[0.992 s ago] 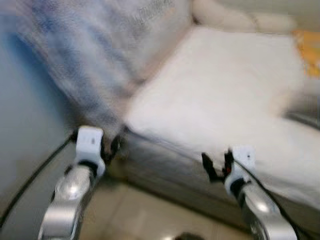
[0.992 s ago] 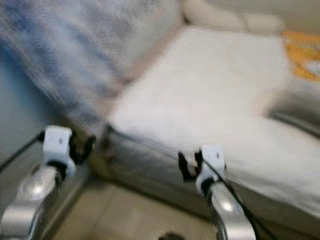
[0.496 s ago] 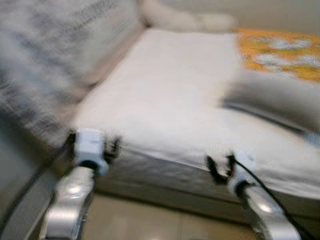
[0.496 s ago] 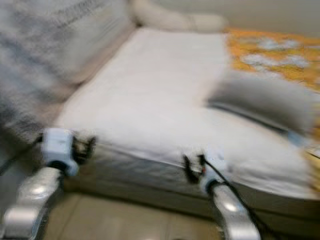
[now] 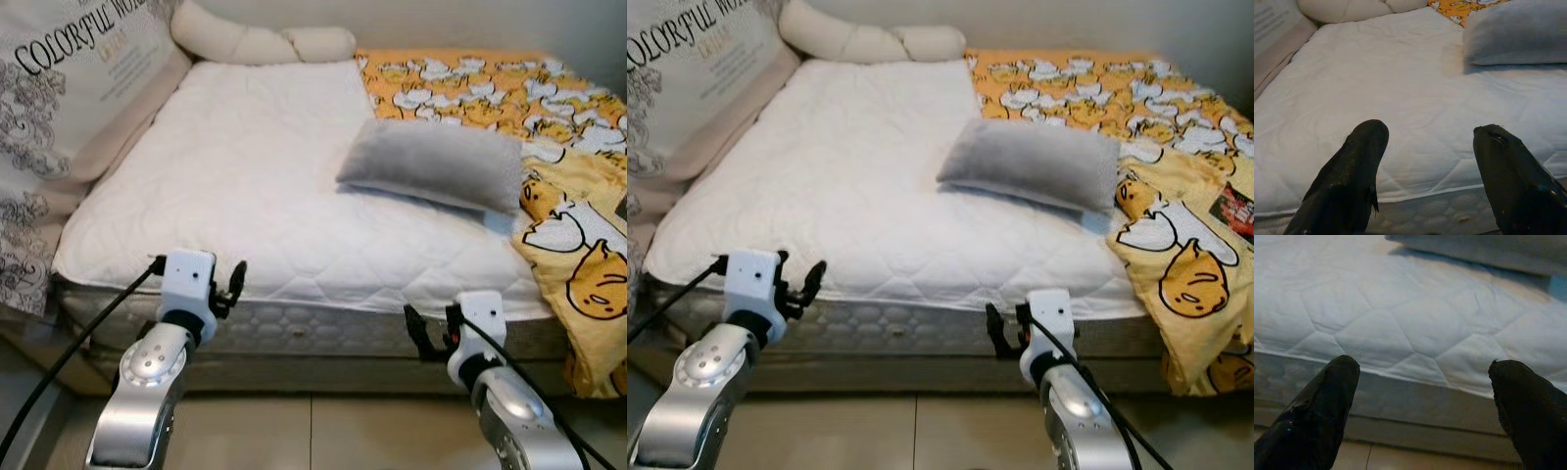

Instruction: Clean up the room

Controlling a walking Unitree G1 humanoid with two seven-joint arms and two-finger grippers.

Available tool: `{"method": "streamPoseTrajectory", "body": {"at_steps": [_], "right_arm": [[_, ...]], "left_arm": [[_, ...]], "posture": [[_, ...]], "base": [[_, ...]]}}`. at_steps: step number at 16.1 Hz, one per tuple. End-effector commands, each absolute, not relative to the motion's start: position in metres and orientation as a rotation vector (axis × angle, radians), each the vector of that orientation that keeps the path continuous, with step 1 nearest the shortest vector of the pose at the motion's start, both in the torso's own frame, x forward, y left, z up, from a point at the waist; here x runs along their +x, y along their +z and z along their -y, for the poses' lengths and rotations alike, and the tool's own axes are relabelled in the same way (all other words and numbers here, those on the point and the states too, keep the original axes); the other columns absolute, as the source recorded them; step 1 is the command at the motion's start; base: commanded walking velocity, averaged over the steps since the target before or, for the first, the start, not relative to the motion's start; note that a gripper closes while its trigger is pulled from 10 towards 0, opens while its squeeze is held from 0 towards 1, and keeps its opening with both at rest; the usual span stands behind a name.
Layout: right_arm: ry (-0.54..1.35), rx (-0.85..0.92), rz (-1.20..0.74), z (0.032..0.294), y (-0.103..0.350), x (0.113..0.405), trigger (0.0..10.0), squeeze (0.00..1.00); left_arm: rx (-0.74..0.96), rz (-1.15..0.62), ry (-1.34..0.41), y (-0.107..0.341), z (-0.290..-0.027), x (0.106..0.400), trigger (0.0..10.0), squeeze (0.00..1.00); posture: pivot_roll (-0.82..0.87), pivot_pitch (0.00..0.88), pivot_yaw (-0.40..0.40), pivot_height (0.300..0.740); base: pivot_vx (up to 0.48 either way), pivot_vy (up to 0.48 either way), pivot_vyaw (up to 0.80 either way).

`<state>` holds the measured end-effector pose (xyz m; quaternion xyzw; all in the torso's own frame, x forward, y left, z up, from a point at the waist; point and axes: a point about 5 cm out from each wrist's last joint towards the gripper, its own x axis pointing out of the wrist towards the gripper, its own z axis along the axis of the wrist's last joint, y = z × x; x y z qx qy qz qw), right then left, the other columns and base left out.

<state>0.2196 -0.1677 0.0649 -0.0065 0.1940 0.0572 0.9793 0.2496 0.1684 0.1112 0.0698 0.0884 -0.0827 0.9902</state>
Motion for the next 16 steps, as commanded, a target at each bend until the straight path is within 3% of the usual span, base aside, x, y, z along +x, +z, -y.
{"method": "streamPoseTrajectory", "body": {"at_steps": [1,6,16], "right_arm": [[0.117,-0.007,-0.370,0.166,0.069,0.224,10.0,0.00],[0.102,-0.017,-0.354,0.176,0.070,0.231,10.0,0.00],[0.110,-0.061,-0.324,0.179,0.069,0.233,10.0,0.00]], "left_arm": [[0.145,-0.173,-0.170,0.113,-0.169,0.251,10.0,0.00],[0.118,-0.207,-0.129,0.106,-0.175,0.251,10.0,0.00],[0.115,-0.211,-0.106,0.104,-0.178,0.250,10.0,0.00]], "posture": [[-0.10,0.000,0.009,0.740],[-0.10,0.000,0.012,0.740],[-0.10,0.000,0.009,0.740]], "base": [[0.289,0.000,-0.55],[0.291,0.000,-0.74],[0.289,0.000,0.00]]}}
